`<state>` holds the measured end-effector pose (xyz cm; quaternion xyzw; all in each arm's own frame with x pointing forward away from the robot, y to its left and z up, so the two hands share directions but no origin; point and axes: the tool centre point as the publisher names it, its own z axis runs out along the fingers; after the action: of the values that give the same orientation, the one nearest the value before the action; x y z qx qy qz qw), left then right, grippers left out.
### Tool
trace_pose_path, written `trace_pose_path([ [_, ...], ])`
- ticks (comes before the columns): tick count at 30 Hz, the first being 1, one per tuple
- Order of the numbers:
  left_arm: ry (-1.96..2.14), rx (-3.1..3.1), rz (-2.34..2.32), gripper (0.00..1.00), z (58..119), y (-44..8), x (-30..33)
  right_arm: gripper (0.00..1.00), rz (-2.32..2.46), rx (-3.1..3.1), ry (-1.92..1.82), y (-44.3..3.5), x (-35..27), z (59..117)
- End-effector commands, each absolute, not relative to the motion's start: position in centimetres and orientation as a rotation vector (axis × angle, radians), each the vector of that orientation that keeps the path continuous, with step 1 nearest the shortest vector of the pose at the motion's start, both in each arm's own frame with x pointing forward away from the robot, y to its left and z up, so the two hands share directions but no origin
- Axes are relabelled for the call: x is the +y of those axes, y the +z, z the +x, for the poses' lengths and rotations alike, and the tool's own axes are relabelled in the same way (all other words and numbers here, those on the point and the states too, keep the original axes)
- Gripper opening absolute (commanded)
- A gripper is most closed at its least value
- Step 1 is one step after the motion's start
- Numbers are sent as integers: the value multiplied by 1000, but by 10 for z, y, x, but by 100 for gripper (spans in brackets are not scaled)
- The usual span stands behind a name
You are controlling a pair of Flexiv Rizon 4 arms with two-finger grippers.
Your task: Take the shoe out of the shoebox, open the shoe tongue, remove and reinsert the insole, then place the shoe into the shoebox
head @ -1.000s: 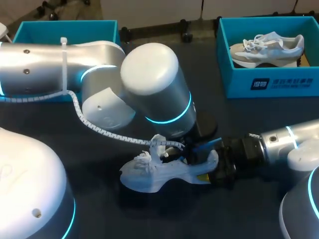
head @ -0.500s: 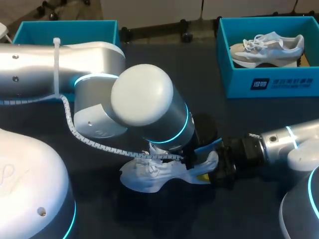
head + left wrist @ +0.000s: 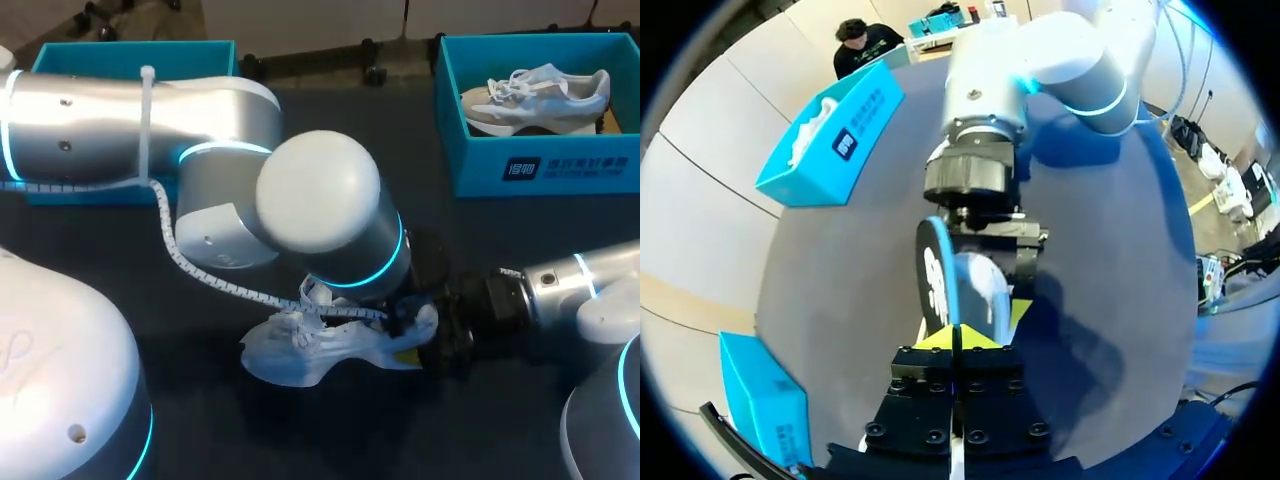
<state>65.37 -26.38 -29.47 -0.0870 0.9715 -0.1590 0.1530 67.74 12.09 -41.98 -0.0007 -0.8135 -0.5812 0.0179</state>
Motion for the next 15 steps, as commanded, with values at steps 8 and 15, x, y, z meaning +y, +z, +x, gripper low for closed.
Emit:
trace_pose_path([
  [8,-526,2684,-224,33,622,-273,-249,0,-2,-2531,-1800,-420,122,676],
  [15,-531,2652,-227,52,624,-283,-250,0,-2,-2531,-1800,-420,122,676],
])
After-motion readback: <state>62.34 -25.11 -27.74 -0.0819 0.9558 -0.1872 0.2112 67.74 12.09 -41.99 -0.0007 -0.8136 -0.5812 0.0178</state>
